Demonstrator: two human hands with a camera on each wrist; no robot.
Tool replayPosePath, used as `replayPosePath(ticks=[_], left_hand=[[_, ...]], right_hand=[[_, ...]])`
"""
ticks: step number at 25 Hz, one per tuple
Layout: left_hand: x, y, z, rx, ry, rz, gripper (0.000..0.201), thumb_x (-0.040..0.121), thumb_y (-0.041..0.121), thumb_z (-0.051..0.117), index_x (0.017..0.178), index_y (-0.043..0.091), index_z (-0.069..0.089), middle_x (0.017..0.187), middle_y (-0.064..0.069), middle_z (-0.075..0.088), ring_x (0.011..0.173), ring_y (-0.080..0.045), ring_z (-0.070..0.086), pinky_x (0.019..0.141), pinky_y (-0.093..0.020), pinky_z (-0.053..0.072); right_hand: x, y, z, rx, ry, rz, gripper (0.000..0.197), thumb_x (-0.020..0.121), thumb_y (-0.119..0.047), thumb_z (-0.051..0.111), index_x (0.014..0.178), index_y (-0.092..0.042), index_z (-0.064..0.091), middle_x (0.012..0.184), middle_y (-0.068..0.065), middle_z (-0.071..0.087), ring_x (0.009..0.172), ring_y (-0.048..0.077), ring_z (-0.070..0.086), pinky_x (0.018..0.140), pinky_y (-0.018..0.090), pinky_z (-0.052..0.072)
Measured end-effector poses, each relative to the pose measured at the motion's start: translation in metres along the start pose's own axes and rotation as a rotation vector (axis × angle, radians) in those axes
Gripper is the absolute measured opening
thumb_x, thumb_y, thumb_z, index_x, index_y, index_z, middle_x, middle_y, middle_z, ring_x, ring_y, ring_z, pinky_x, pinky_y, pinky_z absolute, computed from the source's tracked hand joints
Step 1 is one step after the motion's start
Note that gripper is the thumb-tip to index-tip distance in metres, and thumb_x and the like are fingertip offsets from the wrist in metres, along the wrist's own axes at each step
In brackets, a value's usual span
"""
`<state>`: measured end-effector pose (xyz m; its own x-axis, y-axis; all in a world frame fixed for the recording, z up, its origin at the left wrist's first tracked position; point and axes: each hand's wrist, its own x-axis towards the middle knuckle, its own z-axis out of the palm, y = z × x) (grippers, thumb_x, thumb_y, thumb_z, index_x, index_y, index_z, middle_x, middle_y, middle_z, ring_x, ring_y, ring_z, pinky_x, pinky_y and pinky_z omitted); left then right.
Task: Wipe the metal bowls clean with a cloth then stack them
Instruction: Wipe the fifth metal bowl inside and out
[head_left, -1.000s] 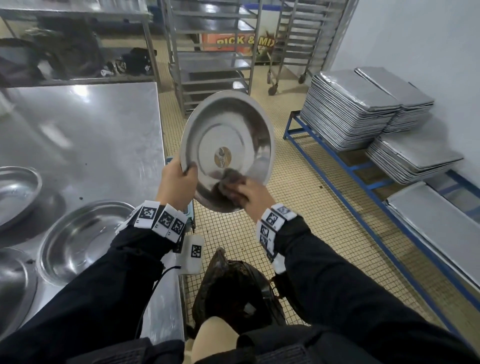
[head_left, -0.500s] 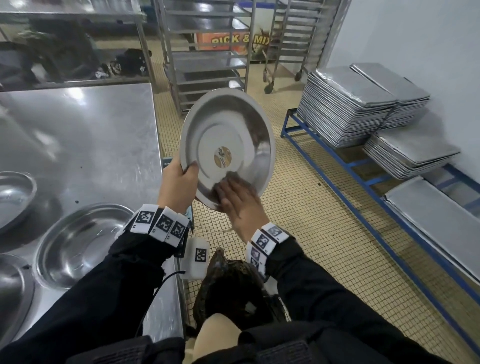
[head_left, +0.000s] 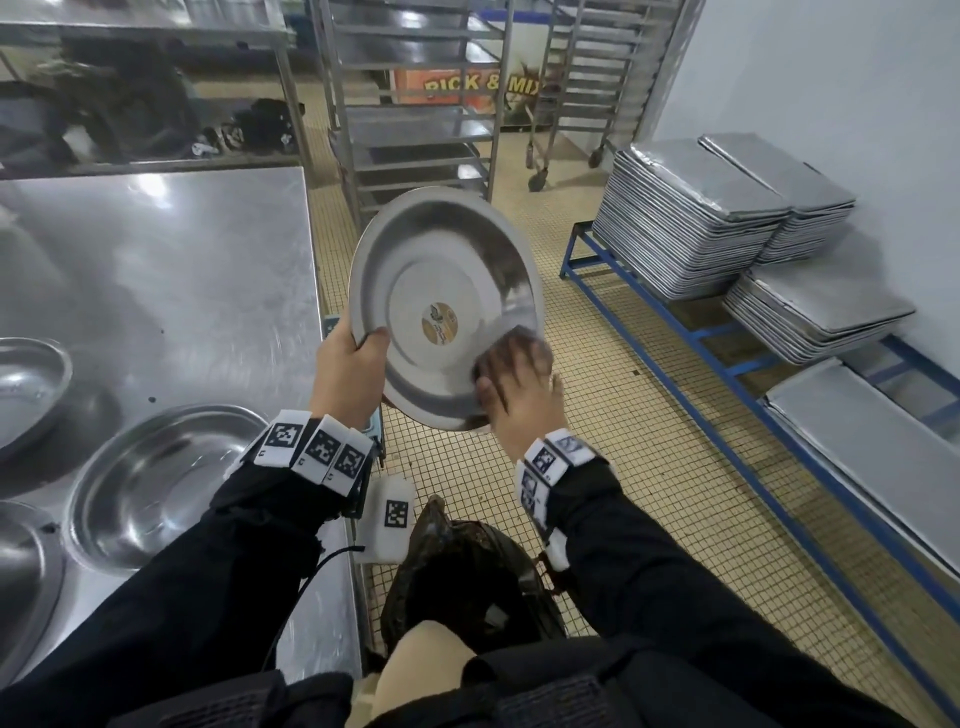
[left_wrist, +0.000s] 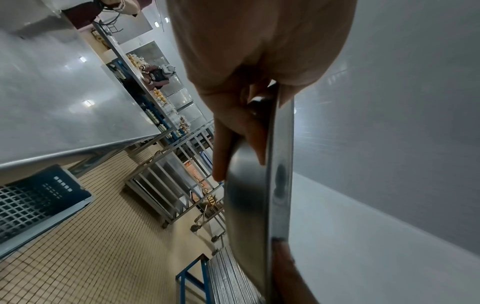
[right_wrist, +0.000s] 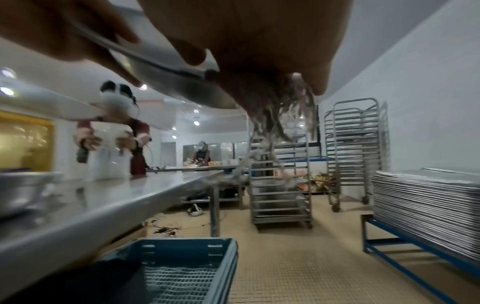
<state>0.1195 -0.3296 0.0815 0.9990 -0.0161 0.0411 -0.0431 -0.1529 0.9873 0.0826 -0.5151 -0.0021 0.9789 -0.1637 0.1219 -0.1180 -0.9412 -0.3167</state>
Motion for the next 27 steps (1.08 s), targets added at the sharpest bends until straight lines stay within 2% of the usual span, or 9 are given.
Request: replayPosePath(ticks=[3,5,7,9,13,16,20,23,27], left_hand=[[-0.009,-0.006,-0.001,-0.074,-0.031,-0.093,0.019,0.096,0.011,0.047,0.082,0.021,0.056,0.078,-0.001,0.057,0.074,-0.018,0.054,0.067,-0.028,0.047],[-0.012,-0.007,-0.003,-0.119,-0.036,-0.134,0.018,0.096,0.012,0.048,0.083,0.021,0.055,0.078,-0.003,0.058,0.074,-0.020,0.056,0.070,-0.032,0.050],[-0.012,-0.008,-0.007,-0.134,-0.028,-0.167,0.017,0.097,0.013,0.048,0.082,0.021,0.052,0.077,-0.002,0.056,0.071,-0.018,0.056,0.066,-0.028,0.048],[-0.007,-0.013,-0.013,-0.140,-0.032,-0.197,0.015,0.096,0.014,0.049,0.084,0.021,0.053,0.078,-0.003,0.058,0.073,-0.021,0.058,0.067,-0.031,0.048],[0.002,-0.023,-0.022,-0.156,0.017,-0.171,0.005,0.094,0.021,0.056,0.099,0.021,0.057,0.084,-0.003,0.065,0.077,-0.024,0.066,0.072,-0.038,0.056],[0.000,-0.029,-0.014,-0.172,0.017,-0.088,0.027,0.092,0.019,0.061,0.117,0.023,0.049,0.097,-0.001,0.068,0.082,-0.016,0.071,0.066,-0.026,0.057],[-0.013,-0.033,0.005,-0.156,-0.048,-0.144,0.011,0.093,0.019,0.058,0.104,0.022,0.056,0.097,0.002,0.065,0.090,-0.015,0.064,0.077,-0.026,0.053],[-0.006,-0.033,0.000,-0.172,0.030,-0.153,0.010,0.094,0.011,0.051,0.101,0.018,0.052,0.089,0.002,0.059,0.080,-0.009,0.055,0.069,-0.019,0.044],[0.012,-0.042,-0.014,-0.032,0.083,-0.114,0.007,0.091,0.006,0.047,0.093,0.012,0.049,0.075,-0.001,0.047,0.068,-0.017,0.045,0.063,-0.028,0.041]], right_hand=[[0.022,0.020,-0.012,0.023,0.111,0.062,0.061,0.099,-0.047,0.022,0.150,-0.024,-0.001,0.158,0.006,-0.013,0.145,0.030,-0.004,0.114,0.049,0.019],[0.030,0.021,-0.026,0.214,0.209,0.088,0.060,0.099,-0.043,0.031,0.151,-0.022,0.009,0.153,0.011,0.017,0.127,0.028,0.040,0.096,0.038,0.046],[0.036,0.024,-0.041,0.434,0.196,0.189,0.051,0.099,-0.040,0.039,0.143,-0.017,0.028,0.120,0.010,0.052,0.092,0.021,0.057,0.078,0.033,0.051],[0.040,0.026,-0.048,0.555,0.126,0.320,0.037,0.097,-0.038,0.045,0.123,-0.011,0.046,0.097,0.004,0.059,0.088,0.024,0.062,0.075,0.033,0.050],[0.035,0.022,-0.038,0.695,0.149,0.426,0.024,0.093,-0.033,0.055,0.097,-0.009,0.053,0.090,0.005,0.060,0.087,0.027,0.063,0.076,0.040,0.054],[0.027,0.005,-0.024,0.846,0.259,0.509,0.024,0.093,-0.032,0.056,0.104,-0.011,0.052,0.091,0.001,0.061,0.085,0.024,0.064,0.076,0.042,0.056],[0.016,-0.018,-0.017,0.998,0.344,0.504,0.024,0.093,-0.036,0.054,0.101,-0.014,0.050,0.086,0.001,0.063,0.075,0.023,0.066,0.064,0.039,0.057],[0.009,-0.019,-0.025,0.961,0.236,0.409,0.028,0.097,-0.040,0.045,0.105,-0.013,0.049,0.082,-0.005,0.059,0.070,0.010,0.060,0.055,0.018,0.046],[0.007,-0.010,-0.013,0.904,0.117,0.383,0.033,0.096,-0.044,0.041,0.116,-0.019,0.049,0.099,0.005,0.062,0.080,0.016,0.063,0.067,0.026,0.055]])
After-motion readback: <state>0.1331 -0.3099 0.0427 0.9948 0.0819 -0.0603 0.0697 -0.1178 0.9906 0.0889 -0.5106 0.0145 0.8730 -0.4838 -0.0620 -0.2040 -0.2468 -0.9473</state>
